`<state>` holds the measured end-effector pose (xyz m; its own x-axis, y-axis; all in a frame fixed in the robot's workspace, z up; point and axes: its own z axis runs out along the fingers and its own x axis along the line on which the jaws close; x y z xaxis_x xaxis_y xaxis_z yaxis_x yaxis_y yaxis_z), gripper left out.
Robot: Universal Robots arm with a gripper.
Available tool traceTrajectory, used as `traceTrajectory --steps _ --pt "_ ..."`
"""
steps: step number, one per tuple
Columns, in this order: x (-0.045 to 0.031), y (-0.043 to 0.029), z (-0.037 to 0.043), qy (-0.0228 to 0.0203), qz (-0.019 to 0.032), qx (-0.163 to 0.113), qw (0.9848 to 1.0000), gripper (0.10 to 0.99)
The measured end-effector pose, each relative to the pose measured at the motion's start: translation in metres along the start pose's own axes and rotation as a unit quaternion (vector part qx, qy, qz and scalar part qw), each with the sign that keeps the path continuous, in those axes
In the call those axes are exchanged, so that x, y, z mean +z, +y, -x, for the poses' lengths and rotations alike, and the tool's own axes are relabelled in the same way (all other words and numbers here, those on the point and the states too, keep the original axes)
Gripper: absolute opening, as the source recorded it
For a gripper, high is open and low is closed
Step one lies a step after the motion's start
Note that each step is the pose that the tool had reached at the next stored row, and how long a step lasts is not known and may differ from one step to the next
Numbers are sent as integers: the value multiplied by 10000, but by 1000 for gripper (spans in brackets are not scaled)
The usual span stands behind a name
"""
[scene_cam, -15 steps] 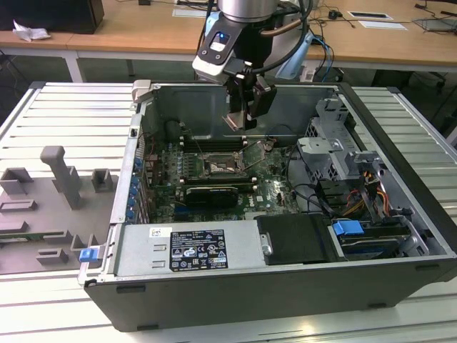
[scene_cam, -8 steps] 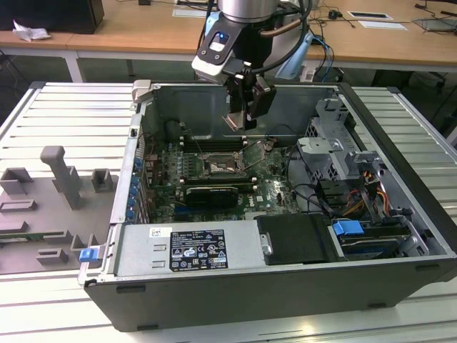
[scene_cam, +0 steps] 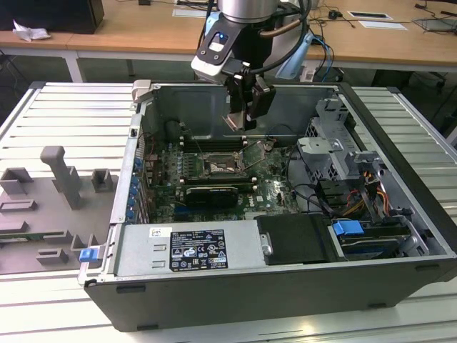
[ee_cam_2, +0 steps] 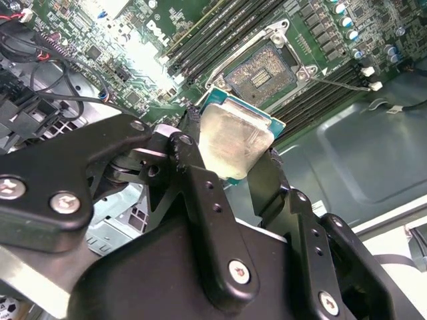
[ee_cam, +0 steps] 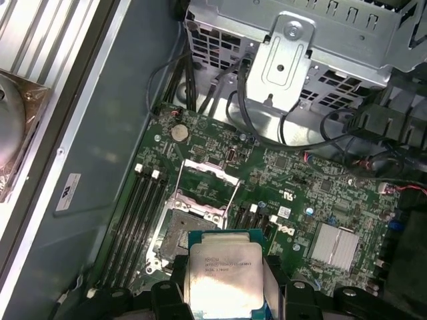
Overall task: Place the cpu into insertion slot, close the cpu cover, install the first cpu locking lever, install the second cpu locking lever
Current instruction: 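Place the cpu into insertion slot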
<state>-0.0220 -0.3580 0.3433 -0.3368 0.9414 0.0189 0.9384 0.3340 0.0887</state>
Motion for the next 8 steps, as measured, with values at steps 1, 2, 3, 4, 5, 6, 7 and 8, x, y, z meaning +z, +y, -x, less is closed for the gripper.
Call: traceTrajectory --steps 1,2,3,4,5,6,7,8 --pt "0 0 0 -1 0 12 10000 529" --pt "0 0 0 -3 0 29 10000 529" --pt "0 0 0 -8 2 85 10000 529" --pt "1 0 0 -12 3 133 9999 529" --pt "1 0 0 -18 4 200 9998 529" --pt "2 -1 0 -24 5 270 9996 529" --pt "2 -3 -1 -29 6 323 9995 529" --pt "3 -12 -5 -35 6 382 9993 529"
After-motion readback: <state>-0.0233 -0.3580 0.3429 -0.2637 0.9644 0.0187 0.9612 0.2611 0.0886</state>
